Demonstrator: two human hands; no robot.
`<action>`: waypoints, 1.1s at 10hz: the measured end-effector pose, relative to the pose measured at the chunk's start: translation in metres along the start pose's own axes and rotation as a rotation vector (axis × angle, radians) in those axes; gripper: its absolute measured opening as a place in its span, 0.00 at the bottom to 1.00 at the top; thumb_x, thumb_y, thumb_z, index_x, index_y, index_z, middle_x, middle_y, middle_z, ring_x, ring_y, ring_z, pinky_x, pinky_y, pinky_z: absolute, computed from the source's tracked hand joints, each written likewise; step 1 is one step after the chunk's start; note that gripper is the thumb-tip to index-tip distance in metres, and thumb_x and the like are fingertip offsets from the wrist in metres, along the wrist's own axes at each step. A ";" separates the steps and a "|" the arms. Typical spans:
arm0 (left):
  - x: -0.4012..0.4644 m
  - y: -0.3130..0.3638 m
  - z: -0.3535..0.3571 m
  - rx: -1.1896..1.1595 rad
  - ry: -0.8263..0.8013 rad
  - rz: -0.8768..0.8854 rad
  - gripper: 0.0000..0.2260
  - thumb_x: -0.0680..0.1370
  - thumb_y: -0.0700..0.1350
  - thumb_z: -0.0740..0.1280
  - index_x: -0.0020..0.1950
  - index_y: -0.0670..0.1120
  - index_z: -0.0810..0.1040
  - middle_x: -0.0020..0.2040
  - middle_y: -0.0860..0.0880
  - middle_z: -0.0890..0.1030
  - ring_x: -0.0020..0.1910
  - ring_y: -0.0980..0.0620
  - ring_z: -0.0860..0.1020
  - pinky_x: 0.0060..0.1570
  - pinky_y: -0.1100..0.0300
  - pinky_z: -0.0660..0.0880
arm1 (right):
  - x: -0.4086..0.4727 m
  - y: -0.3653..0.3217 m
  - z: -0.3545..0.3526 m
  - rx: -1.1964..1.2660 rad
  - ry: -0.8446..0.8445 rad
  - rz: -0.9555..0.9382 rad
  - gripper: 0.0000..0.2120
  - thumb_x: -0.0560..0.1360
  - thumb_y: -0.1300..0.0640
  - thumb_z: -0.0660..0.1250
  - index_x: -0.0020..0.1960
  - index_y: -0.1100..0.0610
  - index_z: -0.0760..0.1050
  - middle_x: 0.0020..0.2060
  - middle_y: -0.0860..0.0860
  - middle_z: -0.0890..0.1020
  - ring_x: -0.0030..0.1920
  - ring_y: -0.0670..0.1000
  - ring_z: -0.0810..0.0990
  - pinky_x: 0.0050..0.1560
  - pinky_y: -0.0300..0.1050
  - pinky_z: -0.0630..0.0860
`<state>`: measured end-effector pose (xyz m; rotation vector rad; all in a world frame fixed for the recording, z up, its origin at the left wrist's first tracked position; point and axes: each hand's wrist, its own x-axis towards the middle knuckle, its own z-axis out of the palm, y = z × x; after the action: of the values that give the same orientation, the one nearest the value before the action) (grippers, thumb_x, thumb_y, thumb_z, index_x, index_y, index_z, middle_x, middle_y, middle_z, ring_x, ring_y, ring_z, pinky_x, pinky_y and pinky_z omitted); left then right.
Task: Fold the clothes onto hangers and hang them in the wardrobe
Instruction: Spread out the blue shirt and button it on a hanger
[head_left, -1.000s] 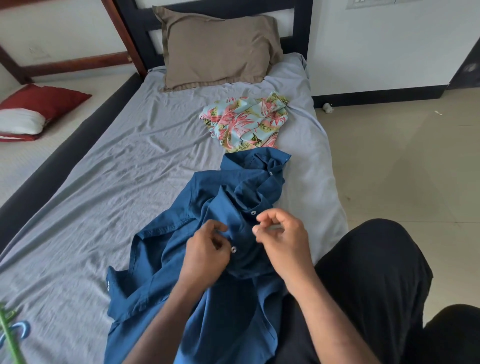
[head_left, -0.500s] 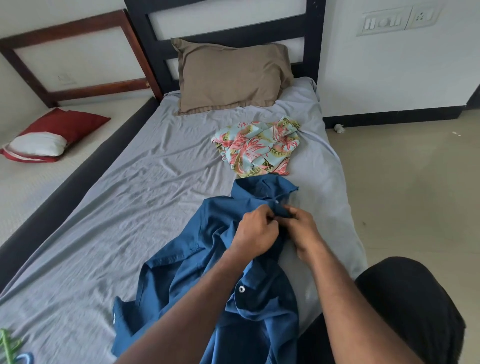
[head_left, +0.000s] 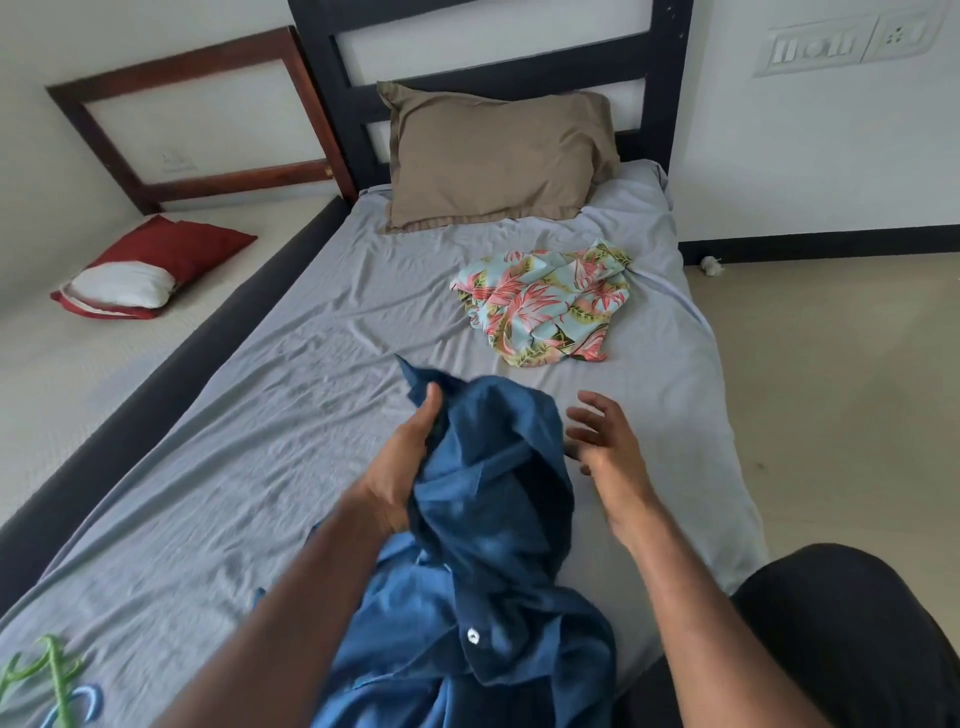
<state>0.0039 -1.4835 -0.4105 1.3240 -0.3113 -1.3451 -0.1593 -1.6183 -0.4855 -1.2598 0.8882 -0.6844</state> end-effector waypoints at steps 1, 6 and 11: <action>-0.016 0.043 -0.002 0.266 -0.233 -0.068 0.39 0.57 0.68 0.80 0.55 0.39 0.85 0.54 0.39 0.85 0.52 0.43 0.84 0.52 0.52 0.82 | -0.004 0.005 0.004 -0.205 -0.314 -0.167 0.26 0.79 0.55 0.66 0.75 0.49 0.67 0.71 0.46 0.74 0.68 0.47 0.75 0.59 0.38 0.78; -0.010 0.006 -0.027 0.858 0.461 0.312 0.33 0.68 0.77 0.61 0.52 0.49 0.81 0.45 0.48 0.84 0.46 0.49 0.83 0.49 0.50 0.79 | -0.006 -0.051 0.065 -0.085 -0.519 -0.001 0.25 0.69 0.60 0.69 0.65 0.50 0.69 0.55 0.57 0.80 0.52 0.54 0.81 0.50 0.50 0.78; -0.002 0.090 -0.056 1.006 -0.284 0.291 0.15 0.81 0.43 0.66 0.67 0.43 0.78 0.59 0.44 0.83 0.59 0.49 0.81 0.61 0.58 0.77 | 0.004 -0.101 0.047 -0.133 -0.746 -0.164 0.21 0.78 0.73 0.58 0.65 0.55 0.73 0.42 0.56 0.81 0.41 0.49 0.79 0.40 0.37 0.74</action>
<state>0.0941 -1.4809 -0.3550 1.7768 -1.4589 -1.1373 -0.1137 -1.6177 -0.3838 -1.5629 0.2162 -0.2352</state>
